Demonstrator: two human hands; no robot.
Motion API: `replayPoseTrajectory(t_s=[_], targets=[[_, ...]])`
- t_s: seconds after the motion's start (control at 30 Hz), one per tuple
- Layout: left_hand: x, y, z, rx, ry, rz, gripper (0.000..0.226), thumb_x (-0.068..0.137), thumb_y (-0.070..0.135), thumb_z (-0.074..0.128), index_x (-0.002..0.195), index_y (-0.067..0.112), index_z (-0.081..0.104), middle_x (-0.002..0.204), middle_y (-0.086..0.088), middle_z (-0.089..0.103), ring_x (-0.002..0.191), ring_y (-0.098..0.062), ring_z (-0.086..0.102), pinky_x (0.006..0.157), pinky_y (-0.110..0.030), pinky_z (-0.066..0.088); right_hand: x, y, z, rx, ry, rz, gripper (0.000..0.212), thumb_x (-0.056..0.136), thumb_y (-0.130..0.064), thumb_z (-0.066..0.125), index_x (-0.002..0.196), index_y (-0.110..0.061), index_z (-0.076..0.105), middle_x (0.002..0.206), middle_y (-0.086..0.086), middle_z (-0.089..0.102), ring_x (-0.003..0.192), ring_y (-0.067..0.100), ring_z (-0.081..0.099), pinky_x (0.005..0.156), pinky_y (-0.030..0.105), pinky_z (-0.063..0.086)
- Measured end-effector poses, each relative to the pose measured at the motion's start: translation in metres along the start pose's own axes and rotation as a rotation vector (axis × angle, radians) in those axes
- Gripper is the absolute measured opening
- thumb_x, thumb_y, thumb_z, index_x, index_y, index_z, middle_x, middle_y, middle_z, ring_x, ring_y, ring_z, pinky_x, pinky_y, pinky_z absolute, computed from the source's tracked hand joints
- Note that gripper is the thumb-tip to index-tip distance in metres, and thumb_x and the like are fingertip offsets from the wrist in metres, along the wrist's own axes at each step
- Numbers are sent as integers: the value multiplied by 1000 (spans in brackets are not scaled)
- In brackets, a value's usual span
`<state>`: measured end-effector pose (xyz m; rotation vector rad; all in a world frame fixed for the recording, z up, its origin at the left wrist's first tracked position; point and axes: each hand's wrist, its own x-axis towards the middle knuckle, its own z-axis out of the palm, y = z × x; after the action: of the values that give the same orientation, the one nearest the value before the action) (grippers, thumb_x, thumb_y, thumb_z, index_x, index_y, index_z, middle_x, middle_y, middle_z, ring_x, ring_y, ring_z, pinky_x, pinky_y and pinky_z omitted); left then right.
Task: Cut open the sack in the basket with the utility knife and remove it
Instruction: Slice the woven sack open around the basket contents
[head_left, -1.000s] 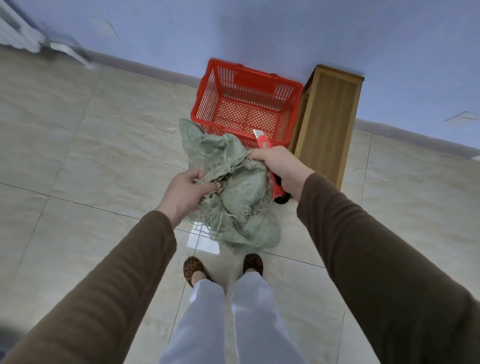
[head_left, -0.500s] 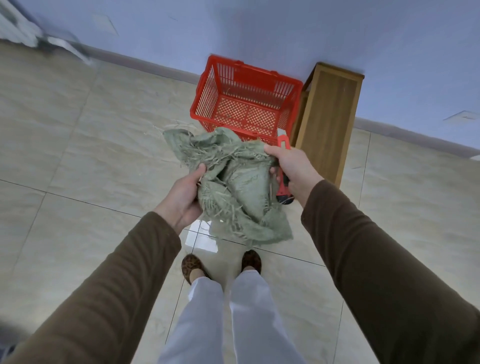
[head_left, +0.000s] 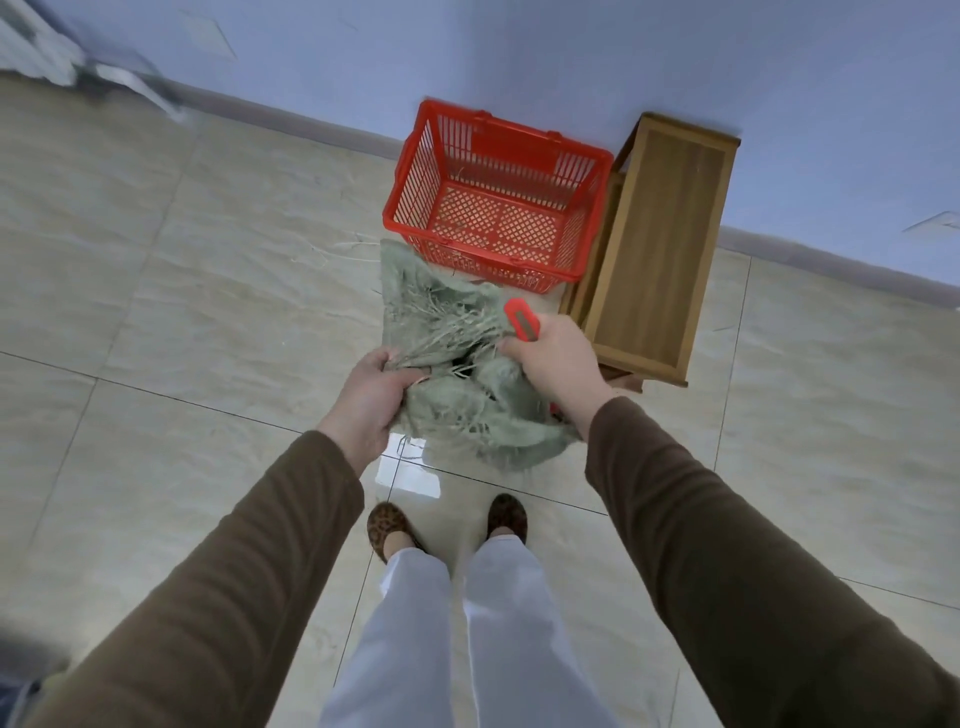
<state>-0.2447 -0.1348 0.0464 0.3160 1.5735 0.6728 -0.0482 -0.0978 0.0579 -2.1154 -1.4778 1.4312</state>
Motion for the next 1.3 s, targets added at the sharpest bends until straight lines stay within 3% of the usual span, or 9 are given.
replayPoseTrajectory(t_s=[0.17, 0.23, 0.43, 0.57, 0.73, 0.87, 0.93, 1.07, 1.3], targets=[[-18, 2, 2, 661, 364, 700, 51, 79, 16, 76, 124, 24, 54, 129, -4, 47, 118, -20, 46, 99, -35, 39, 1, -9, -6, 10, 8, -97, 33, 98, -26, 68, 116, 1, 68, 66, 0, 46, 56, 18, 40, 57, 34, 30], [-30, 10, 20, 909, 323, 982, 28, 82, 28, 74, 109, 28, 67, 116, 2, 55, 115, -21, 46, 96, -36, 31, 0, -13, -3, -9, 13, -128, 28, 96, -28, 69, 101, -1, 68, 65, -1, 45, 56, 18, 40, 59, 34, 30], [-8, 0, 23, 1522, 154, 476, 66, 81, 67, 70, 138, 36, 59, 134, -7, 47, 129, -32, 41, 102, -49, 40, -4, -13, -13, 13, 21, -139, 39, 98, -30, 69, 69, -18, 45, 61, -3, 41, 53, 16, 38, 55, 32, 31], [-12, -13, 11, 1168, -55, 342, 63, 83, 44, 79, 142, 38, 56, 140, -7, 35, 133, -33, 34, 113, -47, 38, 3, -5, -26, 148, 51, -76, 49, 95, -30, 71, 65, -23, 33, 61, -5, 35, 58, 18, 36, 61, 33, 32], [-22, -11, 38, 1064, 118, 825, 36, 91, 54, 60, 119, 35, 72, 115, 5, 52, 114, -19, 41, 98, -40, 34, 1, -4, -23, 225, -50, -96, 43, 95, -25, 73, 69, -21, 39, 65, -1, 39, 61, 16, 39, 64, 33, 34], [-5, -17, 51, 1390, 1, 631, 38, 86, 62, 67, 111, 35, 75, 117, 6, 59, 123, -29, 41, 104, -46, 33, 3, -2, -27, 231, -72, -73, 44, 92, -26, 76, 69, -23, 39, 63, -4, 38, 57, 14, 39, 64, 32, 35], [0, -21, 43, 1210, -77, 628, 8, 86, 44, 74, 92, 40, 72, 101, 5, 63, 112, -28, 49, 96, -42, 38, 8, 1, -35, 166, -19, -79, 42, 90, -28, 77, 69, -23, 41, 66, -2, 44, 61, 17, 45, 66, 34, 38], [-5, -20, 35, 479, -276, 368, 34, 92, -2, 62, 80, 30, 63, 68, 9, 61, 58, -9, 58, 57, -28, 46, 16, -1, -39, -116, 97, -156, 31, 91, -31, 74, 75, -26, 48, 71, -5, 51, 65, 17, 49, 64, 33, 38], [-10, -11, 48, 215, -288, 148, 31, 97, 2, 50, 73, 14, 65, 72, -5, 62, 54, -9, 56, 49, -18, 44, -22, -30, -48, -259, 265, -307, 24, 103, -33, 58, 120, -18, 51, 118, 1, 48, 77, 10, 55, 67, 22, 47]])
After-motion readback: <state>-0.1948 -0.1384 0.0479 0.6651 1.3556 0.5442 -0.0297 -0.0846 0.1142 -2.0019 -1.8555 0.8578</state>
